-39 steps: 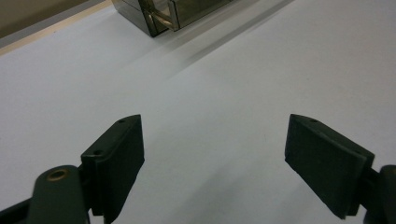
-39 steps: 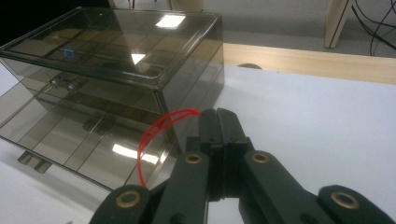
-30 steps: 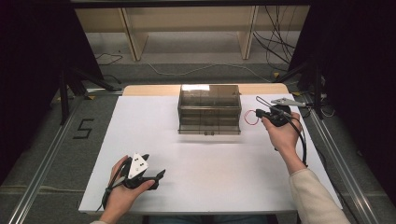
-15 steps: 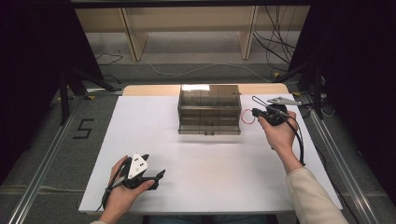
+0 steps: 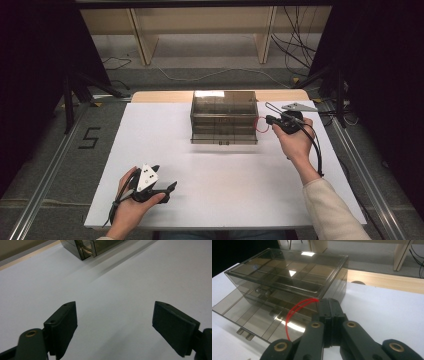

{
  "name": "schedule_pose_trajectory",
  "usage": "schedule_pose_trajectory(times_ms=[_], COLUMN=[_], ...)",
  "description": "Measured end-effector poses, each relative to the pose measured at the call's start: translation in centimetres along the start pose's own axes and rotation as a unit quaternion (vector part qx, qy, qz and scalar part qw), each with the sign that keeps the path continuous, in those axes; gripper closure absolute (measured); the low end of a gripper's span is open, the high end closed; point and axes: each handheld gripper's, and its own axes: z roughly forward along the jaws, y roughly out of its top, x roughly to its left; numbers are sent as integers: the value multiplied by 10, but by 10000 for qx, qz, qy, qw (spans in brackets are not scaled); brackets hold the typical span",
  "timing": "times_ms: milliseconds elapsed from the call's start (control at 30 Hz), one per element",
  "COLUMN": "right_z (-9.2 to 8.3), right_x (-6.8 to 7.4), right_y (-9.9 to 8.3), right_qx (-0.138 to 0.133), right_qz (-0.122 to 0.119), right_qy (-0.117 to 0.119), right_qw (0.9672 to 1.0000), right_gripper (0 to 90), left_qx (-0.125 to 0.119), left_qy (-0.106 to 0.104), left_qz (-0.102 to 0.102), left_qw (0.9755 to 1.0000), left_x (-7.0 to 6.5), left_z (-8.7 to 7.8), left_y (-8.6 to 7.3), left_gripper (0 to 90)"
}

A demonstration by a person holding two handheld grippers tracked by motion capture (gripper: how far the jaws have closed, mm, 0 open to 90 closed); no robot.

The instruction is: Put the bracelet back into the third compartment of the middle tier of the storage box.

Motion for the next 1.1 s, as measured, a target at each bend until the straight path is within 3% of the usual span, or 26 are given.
schedule_pose_trajectory(times_ms=[1100], right_z=[9], right_x=[13], right_y=[4], right_qx=[3], right_qz=[-99], right_qy=[131], right_qw=[9999], right_gripper=[900], left_qx=[-2], left_qy=[-7], left_qz=[6], left_qw=[10000], left_x=[0], left_z=[0], left_y=[0], left_gripper=[199])
